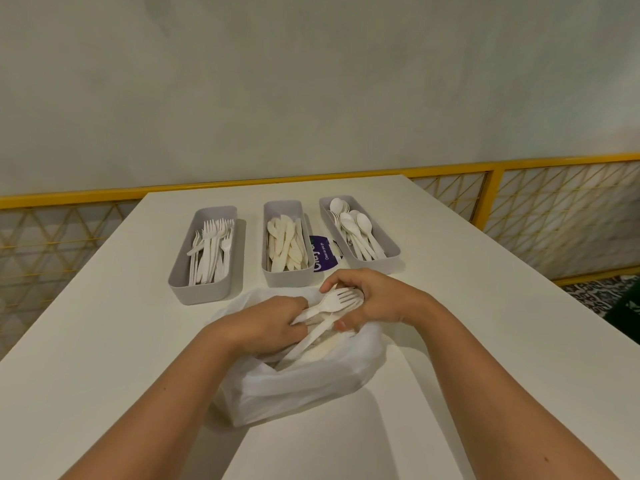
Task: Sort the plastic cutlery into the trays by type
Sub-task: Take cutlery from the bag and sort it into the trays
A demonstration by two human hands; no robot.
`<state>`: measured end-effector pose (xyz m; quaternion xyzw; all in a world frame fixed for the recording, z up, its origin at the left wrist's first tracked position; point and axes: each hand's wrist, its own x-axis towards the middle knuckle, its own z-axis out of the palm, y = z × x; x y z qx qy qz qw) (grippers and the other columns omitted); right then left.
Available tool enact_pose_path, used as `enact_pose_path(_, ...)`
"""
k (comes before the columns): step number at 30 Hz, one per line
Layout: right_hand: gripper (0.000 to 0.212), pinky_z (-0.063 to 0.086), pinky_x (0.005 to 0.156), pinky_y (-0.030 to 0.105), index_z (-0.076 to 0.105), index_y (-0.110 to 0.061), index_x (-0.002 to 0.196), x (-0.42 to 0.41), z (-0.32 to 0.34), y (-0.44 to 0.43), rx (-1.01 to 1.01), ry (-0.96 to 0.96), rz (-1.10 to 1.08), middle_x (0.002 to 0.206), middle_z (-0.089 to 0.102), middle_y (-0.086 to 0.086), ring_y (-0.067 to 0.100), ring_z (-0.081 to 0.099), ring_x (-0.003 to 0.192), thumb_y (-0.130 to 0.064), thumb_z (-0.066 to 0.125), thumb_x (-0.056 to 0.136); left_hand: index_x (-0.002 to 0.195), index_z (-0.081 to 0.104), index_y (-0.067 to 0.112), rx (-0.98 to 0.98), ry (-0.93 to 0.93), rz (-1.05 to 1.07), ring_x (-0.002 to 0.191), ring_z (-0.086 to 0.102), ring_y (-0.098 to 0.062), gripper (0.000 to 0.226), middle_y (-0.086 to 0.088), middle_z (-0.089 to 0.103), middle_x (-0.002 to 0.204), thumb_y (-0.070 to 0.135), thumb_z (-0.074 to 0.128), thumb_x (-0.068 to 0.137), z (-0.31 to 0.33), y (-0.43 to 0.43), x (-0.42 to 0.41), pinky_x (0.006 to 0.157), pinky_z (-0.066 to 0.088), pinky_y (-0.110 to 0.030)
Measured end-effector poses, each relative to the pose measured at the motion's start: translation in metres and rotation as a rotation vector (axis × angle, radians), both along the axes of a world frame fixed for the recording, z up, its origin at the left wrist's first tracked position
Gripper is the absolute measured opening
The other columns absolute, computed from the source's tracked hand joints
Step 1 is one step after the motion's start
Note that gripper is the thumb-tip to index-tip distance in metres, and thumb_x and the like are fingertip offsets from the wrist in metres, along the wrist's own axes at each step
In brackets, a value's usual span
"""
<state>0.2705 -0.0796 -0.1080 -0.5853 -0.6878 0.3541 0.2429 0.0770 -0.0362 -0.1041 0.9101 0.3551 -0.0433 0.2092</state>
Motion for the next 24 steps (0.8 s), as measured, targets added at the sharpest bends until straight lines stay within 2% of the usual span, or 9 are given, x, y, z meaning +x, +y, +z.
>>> enact_pose_path(3,0.044,0.049,0.093,0.035,0.06,-0.028,0.102,0.003,-0.004,0.002,0.047,0.015,-0.047,0.107,0.062,-0.003,0.017,0.058,0.103,-0.011,0.081,0.067,0.122,0.048,0.02,-0.05,-0.069,0.016,0.093,0.051,-0.012,0.027,0.003,0.057,0.112,0.028,0.038,0.099,-0.002,0.001,0.002,0.082,0.042,-0.024)
enact_pose_path(6,0.042,0.051,0.092,0.037,0.063,-0.023,0.102,0.004,-0.005,0.003,0.082,0.046,-0.096,0.104,0.064,-0.001,0.017,0.061,0.099,-0.01,0.081,0.067,0.114,0.054,0.022,-0.083,-0.175,0.058,0.094,0.055,-0.011,0.031,0.003,0.06,0.109,0.04,0.035,0.099,-0.003,-0.001,0.004,0.085,0.045,-0.026)
enact_pose_path(8,0.042,0.052,0.09,0.039,0.063,-0.02,0.104,0.004,-0.005,0.004,0.093,0.075,-0.121,0.103,0.065,0.0,0.019,0.062,0.097,-0.009,0.08,0.068,0.116,0.056,0.025,-0.158,-0.266,0.069,0.095,0.056,-0.009,0.033,0.007,0.061,0.106,0.046,0.041,0.095,-0.004,-0.002,0.004,0.085,0.045,-0.025)
enact_pose_path(11,0.045,0.052,0.089,0.042,0.062,-0.022,0.106,0.005,-0.007,0.004,0.08,0.113,-0.156,0.1,0.064,0.002,0.026,0.063,0.095,-0.007,0.08,0.067,0.108,0.058,0.027,-0.146,-0.241,-0.001,0.087,0.056,-0.004,0.024,0.01,0.061,0.098,0.041,0.058,0.088,-0.005,-0.001,0.003,0.079,0.045,-0.022)
enact_pose_path(14,0.056,0.051,0.089,0.037,0.056,-0.025,0.116,0.006,-0.006,0.003,0.052,0.149,-0.156,0.1,0.064,0.001,0.022,0.063,0.091,-0.006,0.079,0.069,0.097,0.056,0.025,-0.092,-0.218,-0.032,0.085,0.055,-0.008,0.008,0.01,0.059,0.093,0.029,0.057,0.089,-0.005,0.001,0.0,0.076,0.044,-0.021)
enact_pose_path(18,0.06,0.051,0.085,0.025,0.051,-0.025,0.124,0.007,0.0,-0.001,0.006,0.195,-0.112,0.112,0.061,0.005,0.006,0.06,0.075,-0.009,0.078,0.073,0.104,0.053,0.027,-0.057,-0.241,-0.027,0.091,0.055,-0.008,0.011,0.012,0.059,0.099,0.024,0.05,0.094,-0.001,0.004,-0.007,0.076,0.042,-0.019)
enact_pose_path(20,0.058,0.048,0.082,0.025,0.053,-0.02,0.123,0.009,0.001,-0.002,-0.018,0.196,-0.082,0.103,0.059,0.007,0.006,0.055,0.072,-0.009,0.078,0.073,0.105,0.053,0.027,-0.102,-0.262,-0.014,0.091,0.058,-0.012,0.013,0.009,0.062,0.1,0.02,0.047,0.095,0.002,0.007,-0.011,0.075,0.046,-0.024)
enact_pose_path(22,0.052,0.044,0.08,0.027,0.056,-0.018,0.117,0.01,0.0,-0.003,-0.05,0.206,-0.063,0.088,0.054,0.0,0.011,0.049,0.072,-0.006,0.079,0.071,0.112,0.055,0.021,-0.177,-0.287,0.013,0.093,0.06,-0.023,0.018,-0.004,0.064,0.103,0.019,0.046,0.096,0.007,0.01,-0.015,0.08,0.048,-0.034)
enact_pose_path(24,0.046,0.042,0.078,0.026,0.059,-0.017,0.113,0.01,0.0,-0.003,-0.064,0.194,-0.053,0.083,0.052,-0.003,0.013,0.046,0.073,-0.006,0.078,0.072,0.116,0.052,0.031,-0.249,-0.365,0.04,0.085,0.06,-0.013,0.022,0.001,0.065,0.095,0.02,0.047,0.097,0.01,0.011,-0.019,0.077,0.048,-0.024)
